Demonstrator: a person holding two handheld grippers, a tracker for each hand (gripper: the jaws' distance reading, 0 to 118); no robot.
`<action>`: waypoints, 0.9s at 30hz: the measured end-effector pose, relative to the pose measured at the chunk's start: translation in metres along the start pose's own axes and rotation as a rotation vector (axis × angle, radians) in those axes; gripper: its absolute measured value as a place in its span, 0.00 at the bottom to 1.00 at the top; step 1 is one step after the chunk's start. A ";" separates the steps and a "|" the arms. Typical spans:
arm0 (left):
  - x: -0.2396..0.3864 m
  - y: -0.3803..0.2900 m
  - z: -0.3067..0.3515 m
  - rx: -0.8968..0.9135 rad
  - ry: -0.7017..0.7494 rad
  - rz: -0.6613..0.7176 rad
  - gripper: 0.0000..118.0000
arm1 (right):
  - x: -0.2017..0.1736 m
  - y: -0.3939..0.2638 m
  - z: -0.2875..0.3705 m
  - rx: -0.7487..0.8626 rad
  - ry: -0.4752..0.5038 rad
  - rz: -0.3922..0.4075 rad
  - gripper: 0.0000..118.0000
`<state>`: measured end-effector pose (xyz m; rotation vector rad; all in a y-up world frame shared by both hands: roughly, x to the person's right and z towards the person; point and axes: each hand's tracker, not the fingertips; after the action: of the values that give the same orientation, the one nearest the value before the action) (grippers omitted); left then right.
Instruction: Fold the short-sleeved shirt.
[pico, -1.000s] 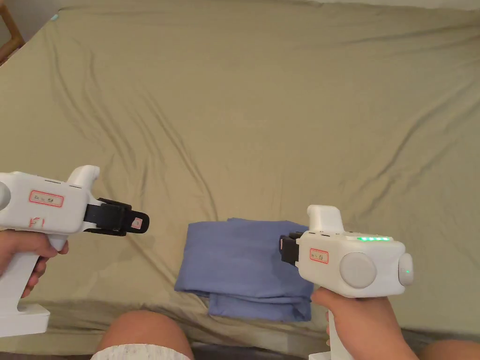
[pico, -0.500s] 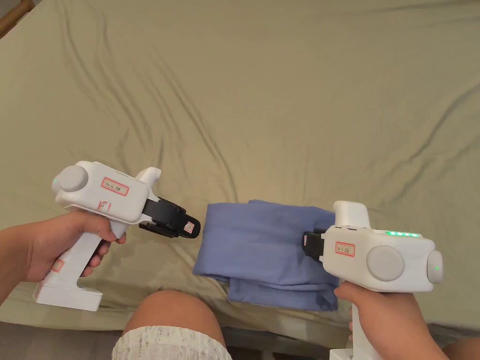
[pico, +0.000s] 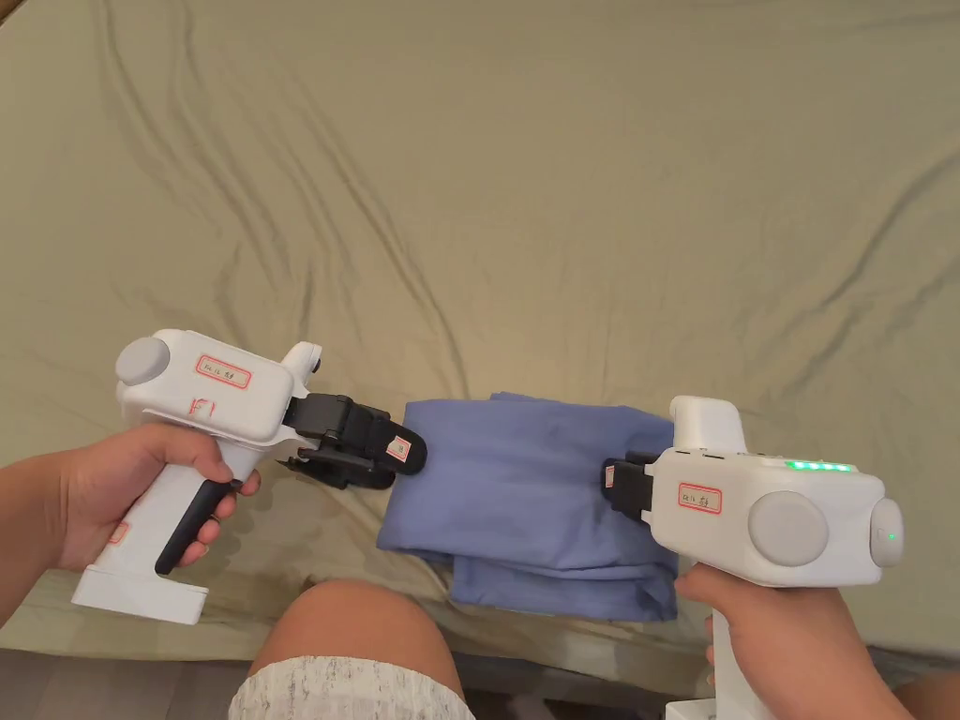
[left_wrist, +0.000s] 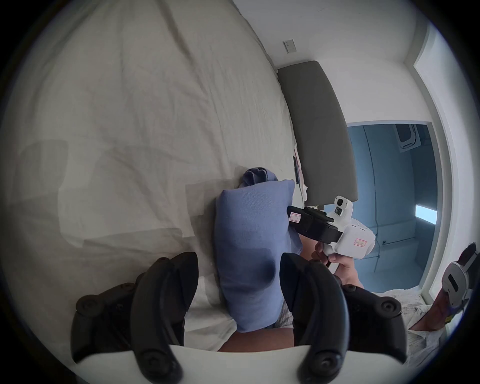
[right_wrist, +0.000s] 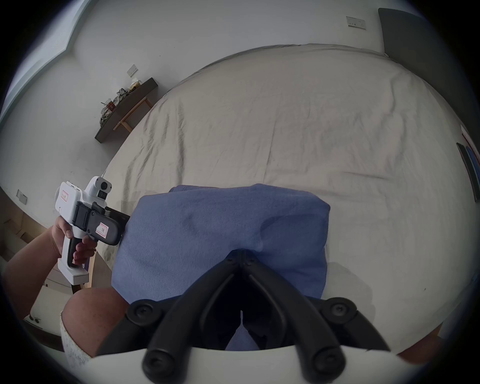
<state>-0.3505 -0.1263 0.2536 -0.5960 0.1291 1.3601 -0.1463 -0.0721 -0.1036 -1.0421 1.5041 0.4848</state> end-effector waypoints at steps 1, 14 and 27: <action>-0.001 0.000 -0.002 0.002 -0.034 0.004 0.57 | 0.000 0.000 0.000 0.000 0.001 -0.001 0.00; -0.004 0.004 -0.037 -0.003 -0.165 0.041 0.56 | 0.003 0.001 -0.002 -0.003 0.012 -0.009 0.00; 0.010 0.003 -0.037 0.019 -0.083 -0.037 0.10 | 0.003 0.002 -0.002 -0.005 0.013 -0.002 0.00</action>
<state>-0.3415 -0.1344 0.2174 -0.5233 0.0632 1.3442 -0.1483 -0.0737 -0.1067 -1.0521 1.5135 0.4812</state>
